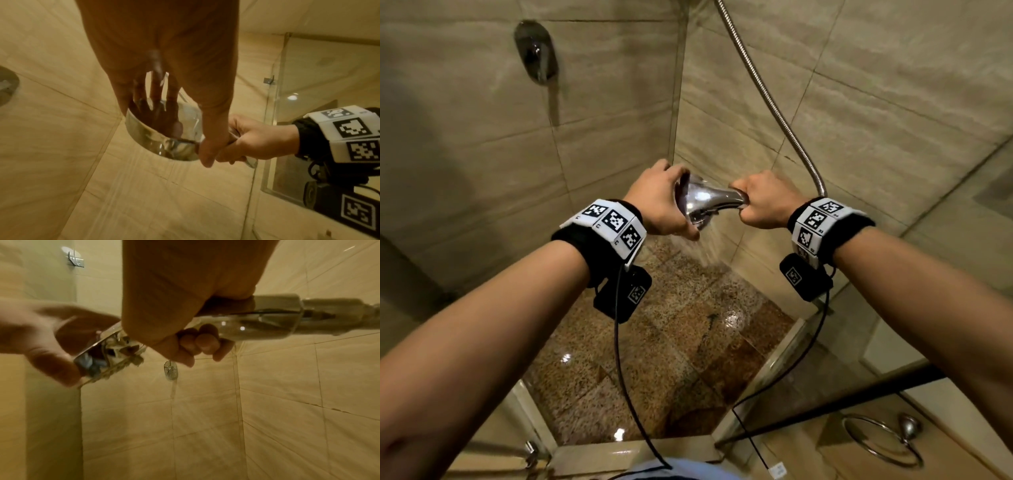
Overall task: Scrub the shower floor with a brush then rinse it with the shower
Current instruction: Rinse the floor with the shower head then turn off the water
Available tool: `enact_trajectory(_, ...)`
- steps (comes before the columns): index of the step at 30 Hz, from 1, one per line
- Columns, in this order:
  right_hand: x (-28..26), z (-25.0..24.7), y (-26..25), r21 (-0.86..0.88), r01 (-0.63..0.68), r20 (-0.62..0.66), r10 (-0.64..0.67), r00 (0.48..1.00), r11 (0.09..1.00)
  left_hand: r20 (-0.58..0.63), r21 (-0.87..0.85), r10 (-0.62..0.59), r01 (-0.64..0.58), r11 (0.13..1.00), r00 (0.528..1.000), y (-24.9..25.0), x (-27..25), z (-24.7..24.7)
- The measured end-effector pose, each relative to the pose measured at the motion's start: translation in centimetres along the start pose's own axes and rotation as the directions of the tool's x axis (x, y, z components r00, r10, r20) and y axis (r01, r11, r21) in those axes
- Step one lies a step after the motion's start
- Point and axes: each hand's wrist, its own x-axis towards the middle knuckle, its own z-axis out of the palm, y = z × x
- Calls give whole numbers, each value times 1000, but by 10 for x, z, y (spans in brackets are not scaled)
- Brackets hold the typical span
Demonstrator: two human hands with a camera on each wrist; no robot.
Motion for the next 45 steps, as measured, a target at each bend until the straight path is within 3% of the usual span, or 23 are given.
enact_trajectory(3,3,-3,-3,61,-26,107,20,994,998,80,-34,-37,40,999,996,-5,-2,5)
enact_trajectory(5,5,0,-3,61,-18,99,12,995,998,65,-42,-46,49,998,997,-5,-4,7)
enact_trajectory(11,1,16,2,53,27,-196,-16,980,998,-159,-5,80,-81,997,984,1,-7,-2)
enact_trajectory(13,-1,13,3,43,24,-228,-14,974,999,-178,-1,93,-94,996,980,2,-7,-3)
enact_trajectory(18,-1,2,-3,-107,24,-107,-35,994,994,-112,-54,22,-28,998,993,-6,-6,6)
enact_trajectory(23,-3,1,-7,-110,12,-43,-17,999,994,-54,-104,-20,14,994,998,-6,-7,11)
enact_trajectory(32,-7,-8,-9,-167,29,-46,-37,998,986,-63,-105,-22,15,994,998,-6,-8,14)
enact_trajectory(45,13,-9,-35,-67,6,-142,-16,990,998,-147,-16,2,-5,1000,989,-28,-9,-21)
